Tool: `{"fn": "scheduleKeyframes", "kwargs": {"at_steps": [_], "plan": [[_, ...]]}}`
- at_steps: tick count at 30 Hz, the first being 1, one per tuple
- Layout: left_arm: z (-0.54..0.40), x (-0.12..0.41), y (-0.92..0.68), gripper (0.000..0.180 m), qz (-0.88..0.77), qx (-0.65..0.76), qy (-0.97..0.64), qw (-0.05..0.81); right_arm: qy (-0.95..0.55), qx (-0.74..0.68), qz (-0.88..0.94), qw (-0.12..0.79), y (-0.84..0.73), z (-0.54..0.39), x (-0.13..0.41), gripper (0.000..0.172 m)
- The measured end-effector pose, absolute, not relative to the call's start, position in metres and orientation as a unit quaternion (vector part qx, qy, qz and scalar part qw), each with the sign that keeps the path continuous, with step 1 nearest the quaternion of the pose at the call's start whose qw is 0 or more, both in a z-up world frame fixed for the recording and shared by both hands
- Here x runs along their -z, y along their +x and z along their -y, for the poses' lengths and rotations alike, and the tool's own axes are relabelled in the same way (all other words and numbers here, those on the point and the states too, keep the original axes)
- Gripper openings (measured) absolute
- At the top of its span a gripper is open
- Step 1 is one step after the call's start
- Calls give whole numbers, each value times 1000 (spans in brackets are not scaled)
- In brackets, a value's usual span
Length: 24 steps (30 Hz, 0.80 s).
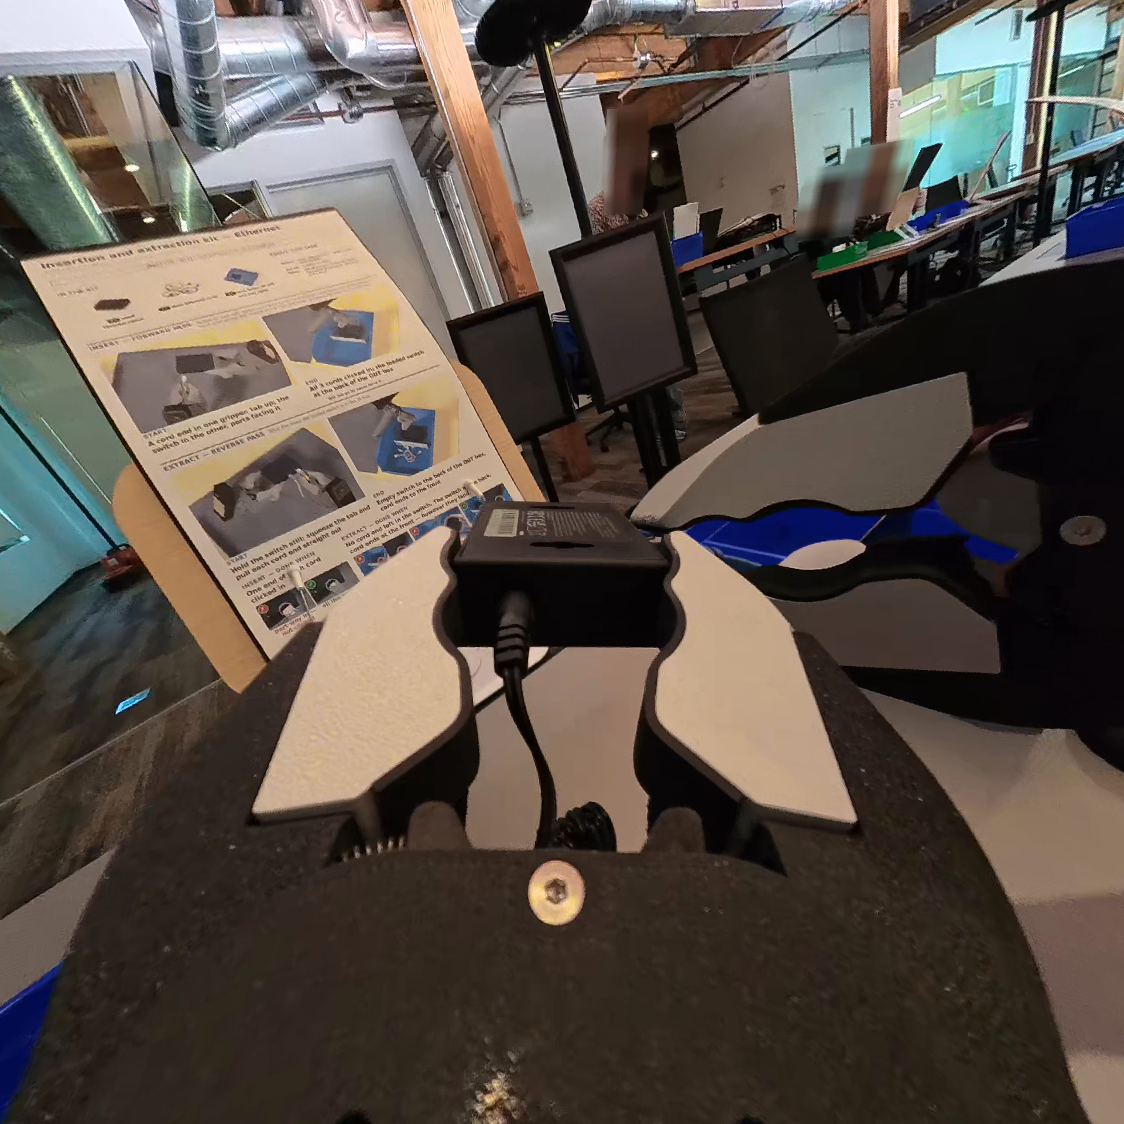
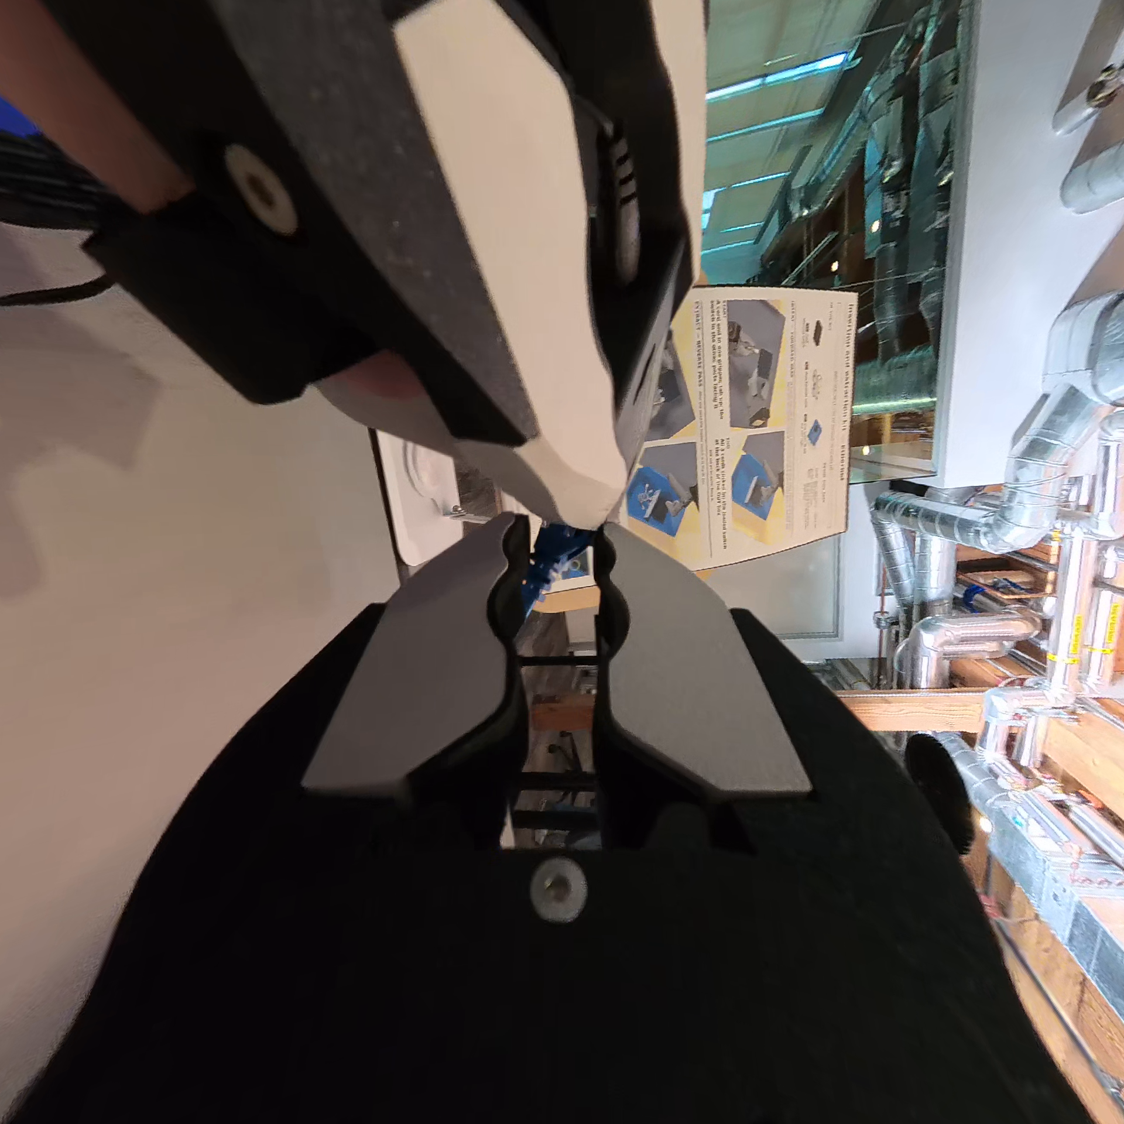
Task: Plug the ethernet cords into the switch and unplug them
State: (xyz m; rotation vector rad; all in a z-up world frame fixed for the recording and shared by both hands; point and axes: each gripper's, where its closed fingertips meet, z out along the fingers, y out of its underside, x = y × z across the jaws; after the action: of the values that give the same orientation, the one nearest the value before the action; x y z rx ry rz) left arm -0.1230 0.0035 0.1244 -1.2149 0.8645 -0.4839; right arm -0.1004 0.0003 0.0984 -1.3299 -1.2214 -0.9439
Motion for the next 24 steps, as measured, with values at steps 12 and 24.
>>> {"fn": "scheduleKeyframes", "kwargs": {"at_steps": [12,24], "plan": [[3,-115,-111,65,-409,289,-565,656,-524,451,531,490,-84,4,-104,15],[-13,-104,-113,51,-435,209,-566,669,-550,464,524,456,-87,-8,-96,14]]}}
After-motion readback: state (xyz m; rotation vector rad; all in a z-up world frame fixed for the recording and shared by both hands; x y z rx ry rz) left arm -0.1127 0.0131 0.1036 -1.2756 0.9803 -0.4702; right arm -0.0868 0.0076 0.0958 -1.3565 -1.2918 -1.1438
